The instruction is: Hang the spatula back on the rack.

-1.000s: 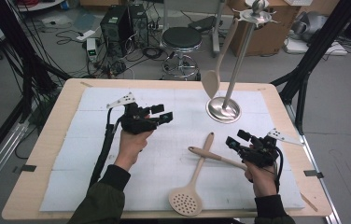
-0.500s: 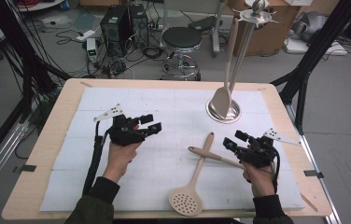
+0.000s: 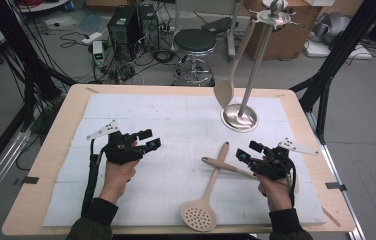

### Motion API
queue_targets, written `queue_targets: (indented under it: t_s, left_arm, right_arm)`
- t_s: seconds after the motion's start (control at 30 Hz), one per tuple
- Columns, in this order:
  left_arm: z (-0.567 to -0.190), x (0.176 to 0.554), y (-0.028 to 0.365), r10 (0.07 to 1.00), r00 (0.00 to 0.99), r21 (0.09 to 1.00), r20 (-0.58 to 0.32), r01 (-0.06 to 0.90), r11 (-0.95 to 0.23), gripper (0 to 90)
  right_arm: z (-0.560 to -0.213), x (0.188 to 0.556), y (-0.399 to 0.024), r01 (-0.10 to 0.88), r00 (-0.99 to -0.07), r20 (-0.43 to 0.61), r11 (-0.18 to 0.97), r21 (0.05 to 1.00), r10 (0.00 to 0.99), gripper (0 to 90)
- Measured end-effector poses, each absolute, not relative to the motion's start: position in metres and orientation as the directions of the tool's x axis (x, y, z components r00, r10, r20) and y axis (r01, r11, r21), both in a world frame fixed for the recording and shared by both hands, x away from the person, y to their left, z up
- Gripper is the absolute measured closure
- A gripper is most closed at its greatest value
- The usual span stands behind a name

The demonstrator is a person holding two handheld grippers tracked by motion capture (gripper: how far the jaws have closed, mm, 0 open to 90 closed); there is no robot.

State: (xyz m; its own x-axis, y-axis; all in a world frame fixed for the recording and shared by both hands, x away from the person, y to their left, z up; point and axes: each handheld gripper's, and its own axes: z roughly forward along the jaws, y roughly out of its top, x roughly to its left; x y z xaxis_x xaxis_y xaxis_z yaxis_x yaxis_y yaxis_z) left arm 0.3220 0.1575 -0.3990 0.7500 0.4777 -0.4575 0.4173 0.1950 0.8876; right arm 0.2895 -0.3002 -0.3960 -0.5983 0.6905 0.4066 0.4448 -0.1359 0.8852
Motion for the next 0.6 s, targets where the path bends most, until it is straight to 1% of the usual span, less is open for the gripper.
queue_targets:
  t_s: [0.33, 0.6]
  left_arm:
    - [-0.41, 0.312, 0.167, 0.482, 0.742, 0.884, -0.465, 0.419, 0.208, 30.1]
    - [-0.409, 0.309, 0.18, 0.49, 0.739, 0.887, -0.462, 0.405, 0.225, 30.1]
  right_arm:
    - [-0.398, 0.29, -0.296, 0.446, -0.599, 0.399, -0.124, 0.886, 0.694, 15.9]
    - [-0.4, 0.29, -0.292, 0.46, -0.599, 0.399, -0.11, 0.881, 0.694, 15.9]
